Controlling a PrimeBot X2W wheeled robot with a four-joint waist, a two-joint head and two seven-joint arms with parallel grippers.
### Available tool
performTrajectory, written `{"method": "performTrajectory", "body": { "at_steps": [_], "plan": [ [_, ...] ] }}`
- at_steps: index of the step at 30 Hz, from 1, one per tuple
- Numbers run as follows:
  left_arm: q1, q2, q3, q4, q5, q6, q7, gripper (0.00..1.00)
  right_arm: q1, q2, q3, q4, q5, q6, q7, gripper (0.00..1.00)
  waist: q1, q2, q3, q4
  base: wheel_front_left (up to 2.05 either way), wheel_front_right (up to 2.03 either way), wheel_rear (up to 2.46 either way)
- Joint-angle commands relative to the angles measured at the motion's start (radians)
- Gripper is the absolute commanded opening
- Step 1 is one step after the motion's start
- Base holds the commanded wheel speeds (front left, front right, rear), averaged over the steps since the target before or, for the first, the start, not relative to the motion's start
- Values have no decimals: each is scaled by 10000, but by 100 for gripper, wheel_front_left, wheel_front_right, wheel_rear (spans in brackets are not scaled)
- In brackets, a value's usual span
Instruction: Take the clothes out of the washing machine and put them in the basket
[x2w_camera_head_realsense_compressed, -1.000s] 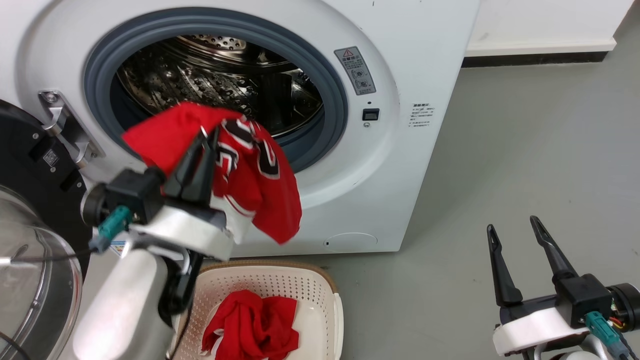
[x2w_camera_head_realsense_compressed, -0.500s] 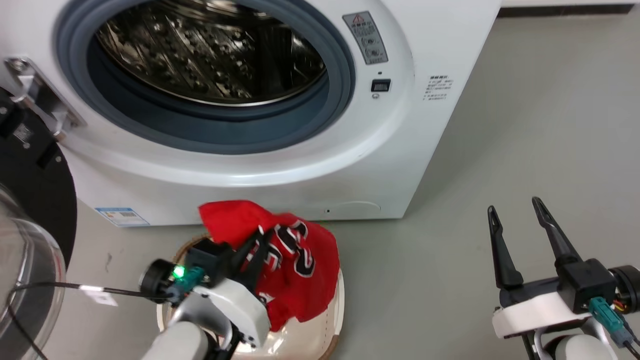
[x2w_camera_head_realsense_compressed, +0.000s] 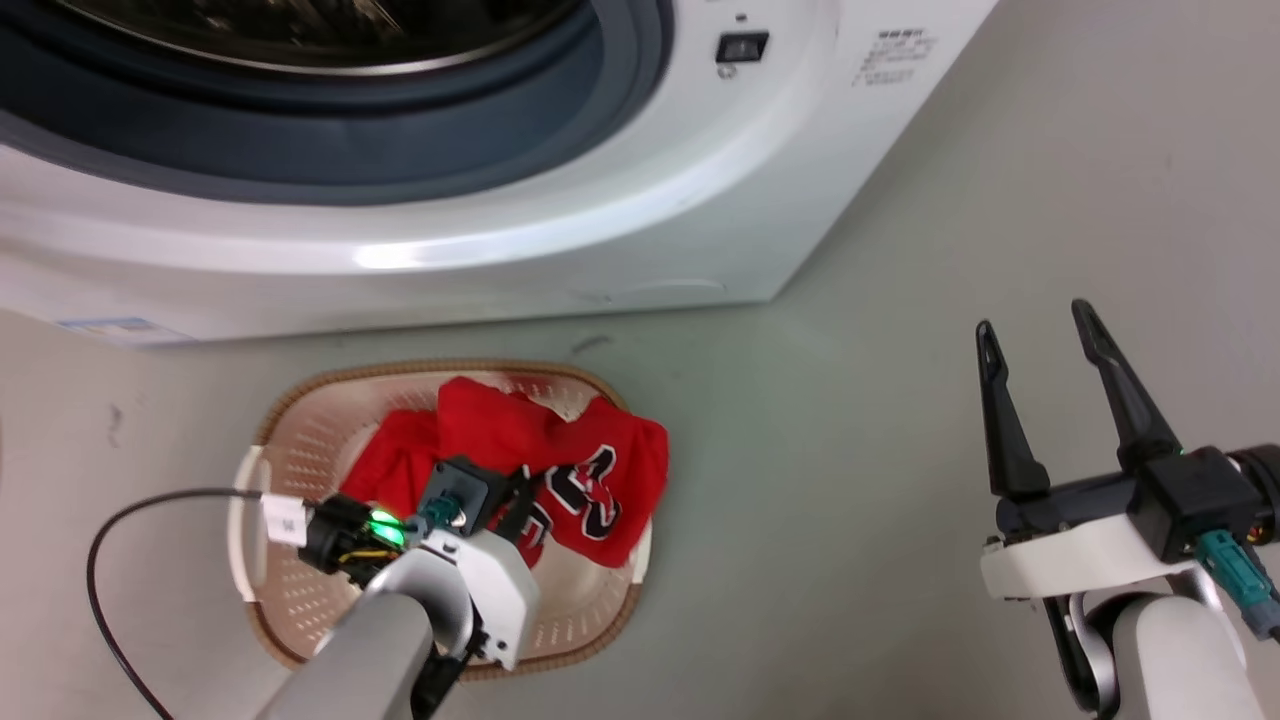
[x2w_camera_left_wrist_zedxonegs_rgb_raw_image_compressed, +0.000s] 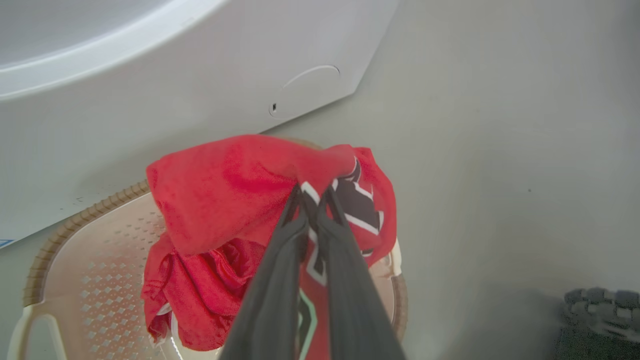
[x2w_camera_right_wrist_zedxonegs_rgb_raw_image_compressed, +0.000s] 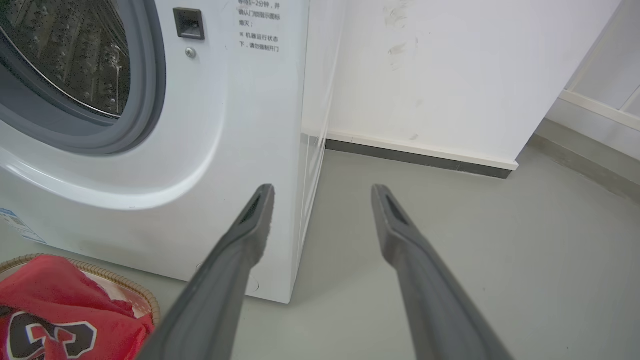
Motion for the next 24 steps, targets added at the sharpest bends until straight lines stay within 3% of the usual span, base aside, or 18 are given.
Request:
{"method": "performTrajectory", "body": {
  "at_steps": [1,11,24],
  "plan": [
    [-380,73,-49,465,162,-4,-90,0,-238,15,31,-62,20,-10,-20,100,-2,-1,926,-505,0,0,0],
    [-2410,-143,-242,4077,513,-138,-606,0,-725,16,111,-351,448,-10,-20,100,-2,-1,2635,-1465,0,0,0],
    [-3989,-545,-631,6356,710,-330,-1003,0,-978,15,264,-539,770,-11,-20,100,-2,-1,3453,-1750,0,0,0]
  ]
}}
